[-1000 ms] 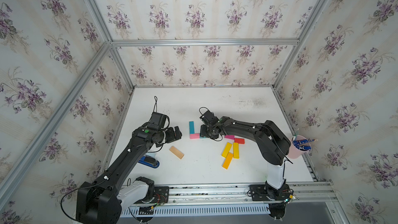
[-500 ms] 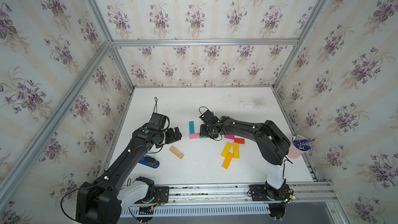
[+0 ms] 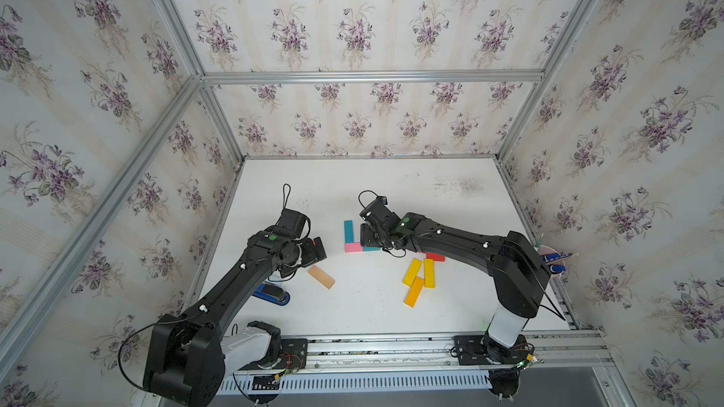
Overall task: Assemble the letter h with building blocks
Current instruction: Move the building block to the center of the board.
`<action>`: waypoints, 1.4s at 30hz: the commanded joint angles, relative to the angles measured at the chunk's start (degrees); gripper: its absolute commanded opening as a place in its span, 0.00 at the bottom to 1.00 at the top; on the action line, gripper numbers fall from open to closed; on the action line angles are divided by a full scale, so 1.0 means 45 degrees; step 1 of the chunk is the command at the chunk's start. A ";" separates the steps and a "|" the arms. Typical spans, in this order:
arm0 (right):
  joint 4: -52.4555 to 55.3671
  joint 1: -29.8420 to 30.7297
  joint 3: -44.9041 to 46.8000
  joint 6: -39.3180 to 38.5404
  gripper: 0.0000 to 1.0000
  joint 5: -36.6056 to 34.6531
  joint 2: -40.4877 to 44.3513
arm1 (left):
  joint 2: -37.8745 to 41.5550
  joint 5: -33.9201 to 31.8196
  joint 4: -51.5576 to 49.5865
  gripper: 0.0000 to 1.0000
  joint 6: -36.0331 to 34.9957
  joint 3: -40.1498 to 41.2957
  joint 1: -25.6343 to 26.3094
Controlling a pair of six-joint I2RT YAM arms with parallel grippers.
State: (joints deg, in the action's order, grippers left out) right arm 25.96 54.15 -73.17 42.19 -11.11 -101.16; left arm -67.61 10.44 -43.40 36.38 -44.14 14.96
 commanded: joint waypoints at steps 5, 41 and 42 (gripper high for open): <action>-0.0276 0.0454 0.1217 0.0383 0.73 -0.0165 0.1172 | -0.0420 0.0313 -0.0408 0.94 0.1075 0.0432 0.0744; 0.0287 0.0349 0.2687 0.0916 0.72 -0.1031 0.3815 | -0.6022 -0.0587 -0.0514 0.22 0.1544 -0.2434 0.5788; 0.0305 0.0350 0.2704 0.0936 0.72 -0.1031 0.3811 | -0.6194 -0.0443 -0.0395 0.22 0.1562 -0.2570 0.6015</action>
State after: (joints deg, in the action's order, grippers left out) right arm 26.96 55.83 -61.01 45.47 -14.52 -84.44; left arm -94.50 6.66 -45.43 43.44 -54.57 40.12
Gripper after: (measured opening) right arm 0.723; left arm 0.326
